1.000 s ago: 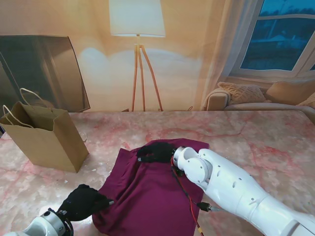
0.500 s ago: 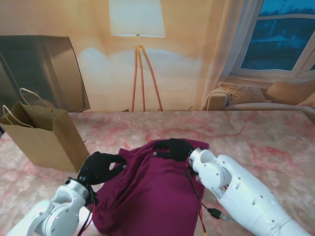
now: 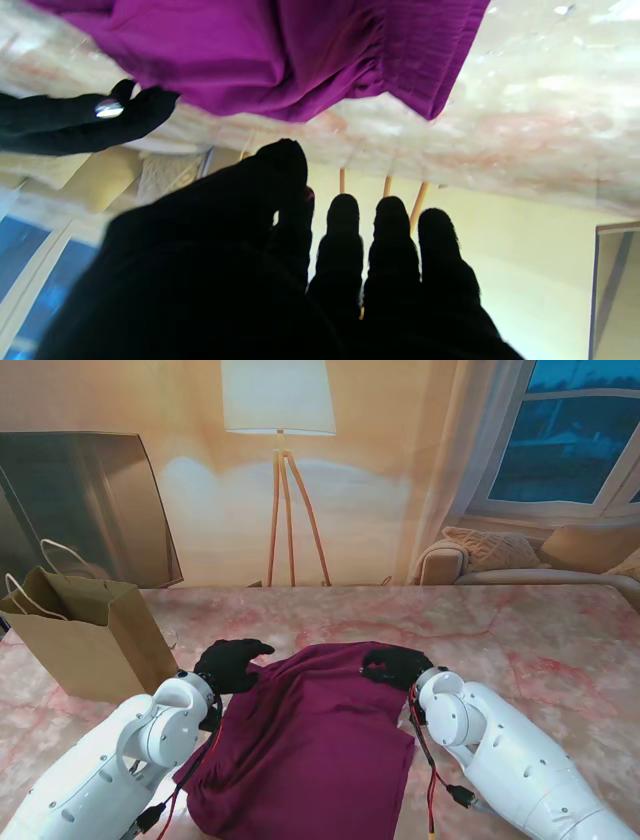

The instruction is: Fold the socks and the shorts into the kraft paper bag

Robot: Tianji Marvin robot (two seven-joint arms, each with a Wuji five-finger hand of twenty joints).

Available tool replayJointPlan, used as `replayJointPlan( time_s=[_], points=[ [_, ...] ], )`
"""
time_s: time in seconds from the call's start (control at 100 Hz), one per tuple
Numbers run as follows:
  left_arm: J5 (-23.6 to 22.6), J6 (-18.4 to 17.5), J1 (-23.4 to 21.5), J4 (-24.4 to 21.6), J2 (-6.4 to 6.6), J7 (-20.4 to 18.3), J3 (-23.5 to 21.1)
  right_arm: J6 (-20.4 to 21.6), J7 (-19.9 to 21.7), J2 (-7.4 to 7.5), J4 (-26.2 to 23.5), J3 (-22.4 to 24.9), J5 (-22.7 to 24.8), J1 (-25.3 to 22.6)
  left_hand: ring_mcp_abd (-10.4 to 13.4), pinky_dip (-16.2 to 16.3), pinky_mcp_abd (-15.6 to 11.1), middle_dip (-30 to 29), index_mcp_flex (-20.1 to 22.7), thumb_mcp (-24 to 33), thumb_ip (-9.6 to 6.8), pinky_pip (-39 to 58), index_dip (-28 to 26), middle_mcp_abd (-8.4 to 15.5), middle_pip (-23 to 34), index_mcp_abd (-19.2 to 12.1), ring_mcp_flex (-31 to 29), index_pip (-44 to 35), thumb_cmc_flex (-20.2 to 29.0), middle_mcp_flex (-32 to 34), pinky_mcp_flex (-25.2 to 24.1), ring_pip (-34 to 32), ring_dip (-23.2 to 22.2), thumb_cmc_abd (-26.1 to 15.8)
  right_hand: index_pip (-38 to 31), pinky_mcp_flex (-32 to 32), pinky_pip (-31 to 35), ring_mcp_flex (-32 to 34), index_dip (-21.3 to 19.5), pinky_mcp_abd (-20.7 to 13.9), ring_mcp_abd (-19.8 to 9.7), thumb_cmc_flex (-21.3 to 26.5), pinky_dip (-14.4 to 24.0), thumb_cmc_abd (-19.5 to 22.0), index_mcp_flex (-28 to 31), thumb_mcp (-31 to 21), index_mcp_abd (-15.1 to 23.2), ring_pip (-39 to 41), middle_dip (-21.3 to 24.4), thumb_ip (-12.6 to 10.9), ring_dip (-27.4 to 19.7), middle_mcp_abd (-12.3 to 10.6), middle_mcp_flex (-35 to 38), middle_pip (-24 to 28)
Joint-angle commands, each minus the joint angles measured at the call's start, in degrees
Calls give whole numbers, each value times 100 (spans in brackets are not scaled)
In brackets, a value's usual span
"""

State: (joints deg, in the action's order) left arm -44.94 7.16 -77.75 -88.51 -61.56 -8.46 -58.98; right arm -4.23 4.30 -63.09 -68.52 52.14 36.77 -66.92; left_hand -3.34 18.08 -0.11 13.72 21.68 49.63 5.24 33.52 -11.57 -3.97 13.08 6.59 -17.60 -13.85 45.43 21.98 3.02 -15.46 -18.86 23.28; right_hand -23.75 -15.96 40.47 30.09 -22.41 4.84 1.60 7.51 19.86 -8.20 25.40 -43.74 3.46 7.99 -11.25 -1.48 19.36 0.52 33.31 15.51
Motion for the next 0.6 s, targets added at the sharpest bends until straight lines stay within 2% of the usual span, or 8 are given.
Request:
replayJointPlan(
  time_s=[0.0,0.06,0.08,0.17,0.32,0.41,0.48,0.59],
  points=[
    [222,50,242,213,4,-122,56,-8,-52,-16,135,-34,9,-3,60,-85,-85,-98,-225,123,104,-53,105,24,-52,76,217,147,-207,-320,-90,80,76,106,42,139,4,-279,-24,4,-159,-31,227,1,-285,-120,-39,-147,47,258,-101,-55,-322,-122],
    [445,101,491,472,0,-249,232,-12,-100,-23,219,-47,21,25,40,-95,-17,-142,-366,-105,105,-81,142,95,-70,59,334,192,-842,-480,-173,84,99,31,65,156,-17,-314,-22,11,-153,-35,235,-1,-365,-114,-47,-129,59,259,-127,-44,-512,-156],
    [504,128,567,558,-8,-259,294,-8,-101,-24,240,-46,17,33,25,-94,-5,-151,-393,-108,89,-82,147,89,-75,66,339,191,-915,-513,-185,80,99,30,66,158,-21,-326,-23,10,-160,-39,238,0,-377,-112,-41,-124,64,258,-134,-59,-572,-169],
    [577,227,902,962,-48,-195,588,-1,-197,-43,351,-41,4,65,-47,-29,88,-142,-426,-125,102,53,125,64,-36,104,215,116,-880,-506,-140,-3,36,-18,100,227,-61,-488,-24,5,-156,-33,249,4,-513,-106,30,-136,98,256,-165,-51,-855,-245],
    [928,285,1325,1477,-115,-239,983,-27,-491,-94,485,-4,44,83,-158,71,291,-130,-457,-134,105,256,100,8,-11,133,8,50,-790,-465,-89,-73,-63,-31,76,274,-87,-585,-54,12,-169,-17,286,-11,-596,-106,101,-106,70,251,-188,-112,-853,-147],
    [911,249,1516,1725,-145,-162,1207,-67,-553,-109,510,25,42,91,-226,253,576,-24,-398,-10,91,638,87,-53,108,142,-376,3,-883,15,120,-208,-220,65,85,235,-70,-503,-57,24,-133,-21,317,3,-663,-95,81,-40,65,253,-172,-64,-897,-124],
    [895,223,1657,1845,-134,-249,1370,-113,-585,-117,543,22,47,118,-266,349,653,81,-408,1,110,836,104,-156,151,209,-554,35,-966,438,163,-322,-365,64,100,227,-68,-484,-58,24,-51,-11,336,19,-732,-77,34,0,62,255,-153,-14,-955,-111],
    [906,191,1882,2108,-138,-332,1631,-118,-562,-98,584,3,130,183,-273,457,714,369,-479,-62,105,1051,140,-52,269,272,-559,103,-959,709,133,-387,-553,34,113,220,-48,-478,-65,43,28,5,372,43,-809,-43,3,59,53,253,-106,53,-1083,-87]
  ],
)
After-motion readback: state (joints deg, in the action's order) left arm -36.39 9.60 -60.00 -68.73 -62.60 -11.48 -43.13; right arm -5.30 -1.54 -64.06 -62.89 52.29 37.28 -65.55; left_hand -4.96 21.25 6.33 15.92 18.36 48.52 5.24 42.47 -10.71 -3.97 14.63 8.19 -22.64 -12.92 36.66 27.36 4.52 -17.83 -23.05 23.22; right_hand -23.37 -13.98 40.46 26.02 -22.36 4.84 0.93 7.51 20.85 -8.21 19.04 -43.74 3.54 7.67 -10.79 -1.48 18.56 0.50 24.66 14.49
